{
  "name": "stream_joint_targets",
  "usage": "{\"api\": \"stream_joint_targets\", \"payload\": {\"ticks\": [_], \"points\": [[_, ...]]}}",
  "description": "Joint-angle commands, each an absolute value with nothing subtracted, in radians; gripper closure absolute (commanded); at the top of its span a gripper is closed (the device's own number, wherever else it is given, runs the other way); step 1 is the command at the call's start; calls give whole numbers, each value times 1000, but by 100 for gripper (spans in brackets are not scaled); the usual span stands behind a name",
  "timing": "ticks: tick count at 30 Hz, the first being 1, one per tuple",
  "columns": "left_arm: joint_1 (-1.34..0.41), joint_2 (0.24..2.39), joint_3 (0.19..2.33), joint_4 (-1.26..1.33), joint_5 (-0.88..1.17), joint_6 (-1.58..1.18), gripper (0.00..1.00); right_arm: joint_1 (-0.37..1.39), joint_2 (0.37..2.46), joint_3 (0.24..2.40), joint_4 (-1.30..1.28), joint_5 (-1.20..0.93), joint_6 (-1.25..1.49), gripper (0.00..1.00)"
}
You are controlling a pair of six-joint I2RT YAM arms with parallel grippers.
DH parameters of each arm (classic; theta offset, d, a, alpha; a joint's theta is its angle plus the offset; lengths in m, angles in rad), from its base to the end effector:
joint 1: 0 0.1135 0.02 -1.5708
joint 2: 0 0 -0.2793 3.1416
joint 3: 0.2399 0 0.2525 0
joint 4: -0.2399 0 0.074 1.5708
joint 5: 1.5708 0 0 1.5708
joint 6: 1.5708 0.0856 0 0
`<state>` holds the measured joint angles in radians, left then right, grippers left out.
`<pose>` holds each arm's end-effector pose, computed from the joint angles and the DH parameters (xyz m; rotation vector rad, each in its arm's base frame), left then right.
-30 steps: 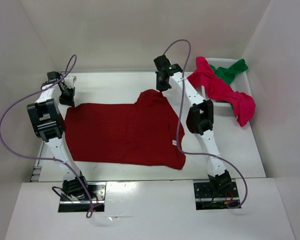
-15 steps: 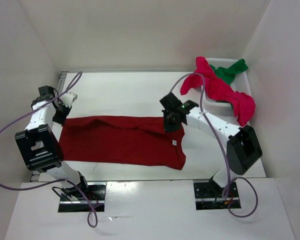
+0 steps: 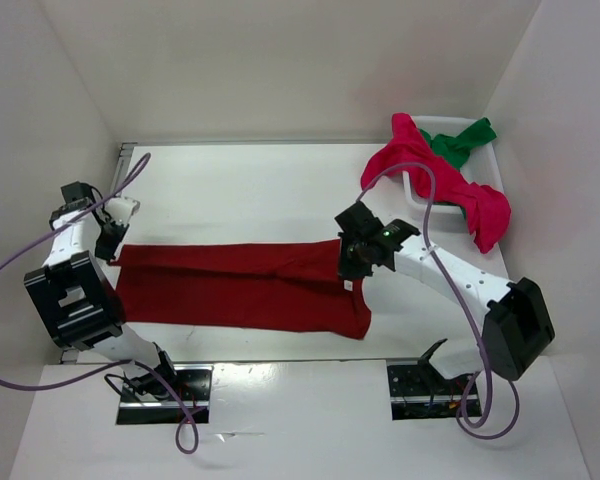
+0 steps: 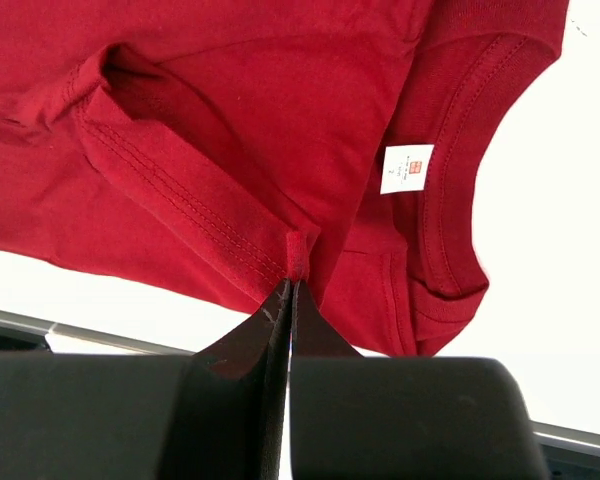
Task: Fold and stack the t-shirts
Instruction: Fold the other side of the tshirt into a rectangle
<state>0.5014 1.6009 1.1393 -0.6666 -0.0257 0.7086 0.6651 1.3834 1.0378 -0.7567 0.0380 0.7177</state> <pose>0.2998 0.1668 0.1930 0.2782 2.7526 0.3833 0.2311 0.1771 0.2189 0.0843 2.7311 0.3757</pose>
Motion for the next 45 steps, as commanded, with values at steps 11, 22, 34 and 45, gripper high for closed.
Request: {"api": "stream_joint_targets", "payload": {"ticks": [11,22,34,45], "points": [[505,1652,1120,-586,-41,756,100,701,1333,881,-676,-87,811,100],[495,1671,1109,-595,-18,729,97,783,1354,1029,-640,-106,686,46],[495,1652,1109,-595,-18,709,96,841,1891,1419,-546,20,488,38],[495,1652,1109,-595,-18,699,93,851,1892,1371,-512,-26,528,73]]}}
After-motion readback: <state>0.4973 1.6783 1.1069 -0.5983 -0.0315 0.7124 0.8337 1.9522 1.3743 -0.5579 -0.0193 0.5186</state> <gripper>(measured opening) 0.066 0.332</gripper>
